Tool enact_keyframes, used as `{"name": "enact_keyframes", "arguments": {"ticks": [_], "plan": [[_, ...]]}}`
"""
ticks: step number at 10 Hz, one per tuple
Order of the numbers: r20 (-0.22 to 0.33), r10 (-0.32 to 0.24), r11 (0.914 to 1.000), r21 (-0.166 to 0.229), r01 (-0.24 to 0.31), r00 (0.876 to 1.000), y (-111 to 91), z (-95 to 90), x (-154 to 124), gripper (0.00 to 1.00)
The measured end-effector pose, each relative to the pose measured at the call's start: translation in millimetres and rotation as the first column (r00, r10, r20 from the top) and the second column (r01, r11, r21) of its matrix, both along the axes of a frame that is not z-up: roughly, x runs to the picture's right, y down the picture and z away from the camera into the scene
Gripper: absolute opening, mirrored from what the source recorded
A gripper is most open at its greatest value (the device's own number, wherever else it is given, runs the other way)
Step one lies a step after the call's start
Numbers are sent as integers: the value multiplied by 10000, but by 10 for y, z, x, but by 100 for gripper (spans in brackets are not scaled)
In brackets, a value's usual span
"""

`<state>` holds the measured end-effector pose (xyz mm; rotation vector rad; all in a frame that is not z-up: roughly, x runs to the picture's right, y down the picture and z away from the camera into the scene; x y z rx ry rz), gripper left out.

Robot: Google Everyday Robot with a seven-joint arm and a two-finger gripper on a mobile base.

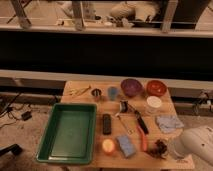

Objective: Place grapes in metal cup

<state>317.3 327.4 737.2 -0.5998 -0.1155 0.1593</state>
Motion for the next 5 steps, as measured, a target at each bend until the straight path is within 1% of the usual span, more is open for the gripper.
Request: {"name": "enact_keyframes", "arguments": {"ticks": [2,3,5], "plan": [[76,234,9996,149,-235,9997,-91,-114,96,0],[154,366,9986,380,-372,9992,-230,-225,143,0],[266,564,9959,691,-581,9981,-398,-388,223,0]]}}
